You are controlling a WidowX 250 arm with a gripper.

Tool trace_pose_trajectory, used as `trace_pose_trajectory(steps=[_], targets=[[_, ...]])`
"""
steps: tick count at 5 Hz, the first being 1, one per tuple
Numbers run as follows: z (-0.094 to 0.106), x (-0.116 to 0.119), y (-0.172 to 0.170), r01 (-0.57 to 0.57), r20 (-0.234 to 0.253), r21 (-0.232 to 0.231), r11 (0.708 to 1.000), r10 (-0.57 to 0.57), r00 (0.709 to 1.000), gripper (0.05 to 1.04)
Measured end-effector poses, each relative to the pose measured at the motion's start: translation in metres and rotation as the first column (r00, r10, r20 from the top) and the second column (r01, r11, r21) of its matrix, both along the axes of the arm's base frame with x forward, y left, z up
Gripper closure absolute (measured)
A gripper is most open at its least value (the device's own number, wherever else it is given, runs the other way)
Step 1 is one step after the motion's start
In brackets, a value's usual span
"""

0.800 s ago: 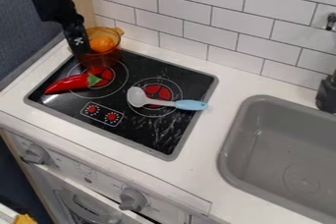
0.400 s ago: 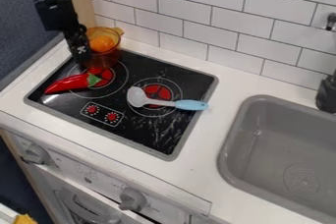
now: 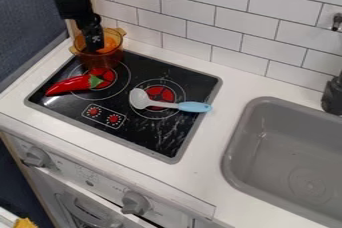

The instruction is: Put the orange bell pepper to the bottom right corner of the stove

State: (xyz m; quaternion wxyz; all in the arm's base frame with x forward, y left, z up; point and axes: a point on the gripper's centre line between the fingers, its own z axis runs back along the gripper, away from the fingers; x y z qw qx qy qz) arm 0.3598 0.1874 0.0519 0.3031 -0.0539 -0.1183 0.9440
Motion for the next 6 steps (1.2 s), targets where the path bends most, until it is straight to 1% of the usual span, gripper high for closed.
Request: trace_pose_trajectory(steps=[1, 2, 3, 4, 5, 6], targets=[[-0.003, 0.020, 0.007, -0.036, -0.008, -0.006, 0.999, 0.035, 0.999, 0.083], [-0.015, 0.030, 0.014, -0.058, -0.021, 0.026, 0.998, 0.058, 0.998, 0.083], [-0.031, 0.029, 0.013, -0.045, -0.065, 0.057, 0.997, 0.049, 0.997, 0.083], [-0.041, 0.031, 0.014, -0.035, -0.085, 0.075, 0.997, 0.041, 0.996, 0.083], [-0.054, 0.032, 0.018, -0.033, -0.115, 0.097, 0.995, 0.044, 0.992, 0.083], [-0.055, 0.039, 0.017, -0.037, -0.112, 0.094, 0.995, 0.047, 0.993, 0.083]])
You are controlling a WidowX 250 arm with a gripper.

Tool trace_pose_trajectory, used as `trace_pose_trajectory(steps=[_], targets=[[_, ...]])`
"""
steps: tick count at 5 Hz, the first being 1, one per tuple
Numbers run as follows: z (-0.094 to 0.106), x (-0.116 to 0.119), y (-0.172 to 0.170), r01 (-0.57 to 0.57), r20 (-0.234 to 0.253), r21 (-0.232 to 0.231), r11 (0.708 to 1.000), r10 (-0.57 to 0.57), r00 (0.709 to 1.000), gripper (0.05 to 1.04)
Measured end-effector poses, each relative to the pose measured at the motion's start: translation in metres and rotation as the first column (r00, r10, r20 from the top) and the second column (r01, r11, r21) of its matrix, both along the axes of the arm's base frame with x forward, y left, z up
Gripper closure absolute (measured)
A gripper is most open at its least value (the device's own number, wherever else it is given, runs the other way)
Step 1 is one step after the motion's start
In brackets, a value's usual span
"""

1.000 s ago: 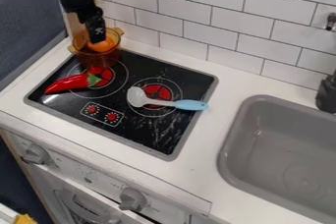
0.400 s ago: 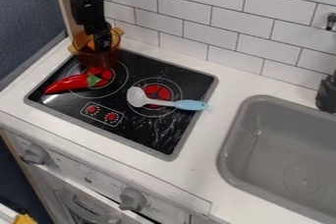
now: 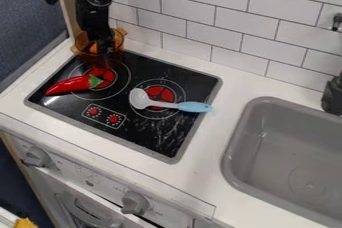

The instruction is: Put the orange bell pepper to the bottom right corner of the stove

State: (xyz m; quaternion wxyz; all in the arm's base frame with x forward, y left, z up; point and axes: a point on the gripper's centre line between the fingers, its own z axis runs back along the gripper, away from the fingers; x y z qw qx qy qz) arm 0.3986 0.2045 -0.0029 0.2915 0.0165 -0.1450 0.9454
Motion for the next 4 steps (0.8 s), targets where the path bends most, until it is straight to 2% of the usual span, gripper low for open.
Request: trace_pose_trajectory(steps=[1, 2, 3, 4], targets=[[0.0005, 0.0076, 0.0003, -0.012, 0.011, -0.016, 1.000, 0.012, 1.000, 0.138], [-0.0005, 0.0097, -0.0011, -0.021, 0.028, -0.031, 0.999, 0.021, 0.999, 0.420], [-0.0035, 0.0096, -0.0021, -0.020, 0.042, -0.031, 0.999, 0.021, 0.999, 0.544], [-0.0047, 0.0043, -0.0051, -0.018, 0.042, -0.036, 0.999, 0.019, 0.999, 0.545]])
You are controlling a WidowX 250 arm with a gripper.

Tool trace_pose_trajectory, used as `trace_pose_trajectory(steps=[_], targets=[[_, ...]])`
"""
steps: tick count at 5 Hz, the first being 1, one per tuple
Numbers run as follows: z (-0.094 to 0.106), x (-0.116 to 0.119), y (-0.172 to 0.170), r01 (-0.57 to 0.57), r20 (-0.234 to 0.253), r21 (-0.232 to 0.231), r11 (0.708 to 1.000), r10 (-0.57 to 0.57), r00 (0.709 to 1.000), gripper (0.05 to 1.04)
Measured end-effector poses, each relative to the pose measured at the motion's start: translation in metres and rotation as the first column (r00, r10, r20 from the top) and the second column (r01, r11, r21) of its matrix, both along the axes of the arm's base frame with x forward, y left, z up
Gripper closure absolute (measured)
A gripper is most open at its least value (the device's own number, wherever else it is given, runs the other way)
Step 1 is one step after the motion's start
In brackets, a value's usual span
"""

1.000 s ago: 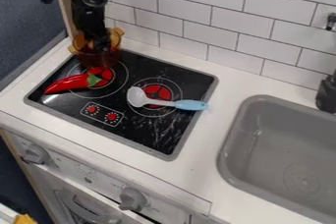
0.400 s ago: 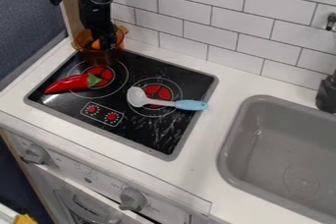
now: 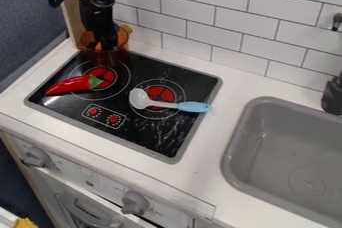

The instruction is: Put the orange bell pepper to the bottom right corner of the stove

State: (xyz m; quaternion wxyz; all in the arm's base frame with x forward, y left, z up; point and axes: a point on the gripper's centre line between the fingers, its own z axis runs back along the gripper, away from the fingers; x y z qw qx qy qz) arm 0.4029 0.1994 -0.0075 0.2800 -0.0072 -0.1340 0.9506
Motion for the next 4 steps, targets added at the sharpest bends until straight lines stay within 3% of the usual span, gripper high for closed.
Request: trace_pose_trajectory(steps=[1, 2, 3, 4], targets=[[0.004, -0.005, -0.004, -0.004, 0.005, -0.014, 1.000, 0.004, 1.000, 0.545], [0.020, -0.010, -0.006, -0.019, 0.016, -0.054, 0.998, 0.020, 1.000, 0.545], [0.057, -0.014, -0.005, -0.030, 0.077, -0.097, 0.995, 0.038, 0.996, 0.545], [0.082, -0.020, -0.013, -0.015, 0.122, -0.123, 0.992, 0.030, 0.992, 0.545]])
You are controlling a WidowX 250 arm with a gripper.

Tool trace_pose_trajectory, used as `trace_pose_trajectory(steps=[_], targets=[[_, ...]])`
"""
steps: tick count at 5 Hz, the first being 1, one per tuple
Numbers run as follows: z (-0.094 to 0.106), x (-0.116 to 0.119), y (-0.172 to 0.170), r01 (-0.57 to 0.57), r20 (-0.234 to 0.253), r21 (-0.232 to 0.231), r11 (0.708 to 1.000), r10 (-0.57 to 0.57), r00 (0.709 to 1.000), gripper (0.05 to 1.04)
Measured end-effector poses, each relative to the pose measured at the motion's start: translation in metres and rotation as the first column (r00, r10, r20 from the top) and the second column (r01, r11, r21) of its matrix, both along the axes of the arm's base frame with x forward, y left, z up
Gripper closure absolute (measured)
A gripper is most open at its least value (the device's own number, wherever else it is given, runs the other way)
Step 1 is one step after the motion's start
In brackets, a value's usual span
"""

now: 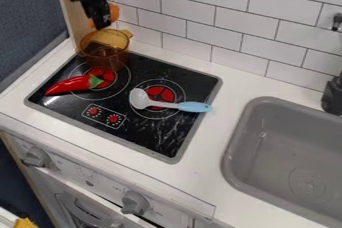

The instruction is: Put the orange bell pepper to the bottom right corner of the stove

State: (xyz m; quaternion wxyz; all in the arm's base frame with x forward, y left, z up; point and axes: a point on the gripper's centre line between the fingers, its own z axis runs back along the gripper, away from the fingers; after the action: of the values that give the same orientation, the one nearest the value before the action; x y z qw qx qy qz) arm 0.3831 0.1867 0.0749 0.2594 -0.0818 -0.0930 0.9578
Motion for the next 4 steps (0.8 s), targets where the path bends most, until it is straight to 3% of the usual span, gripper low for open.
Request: trace_pose_trajectory(steps=[1, 2, 4], targets=[[0.013, -0.020, -0.014, 0.020, 0.004, -0.016, 1.000, -0.020, 1.000, 0.545], [0.009, -0.047, -0.041, 0.078, -0.039, -0.052, 0.996, -0.080, 0.996, 0.545], [-0.024, -0.082, -0.107, 0.221, -0.120, -0.036, 0.975, -0.224, 0.967, 0.545]])
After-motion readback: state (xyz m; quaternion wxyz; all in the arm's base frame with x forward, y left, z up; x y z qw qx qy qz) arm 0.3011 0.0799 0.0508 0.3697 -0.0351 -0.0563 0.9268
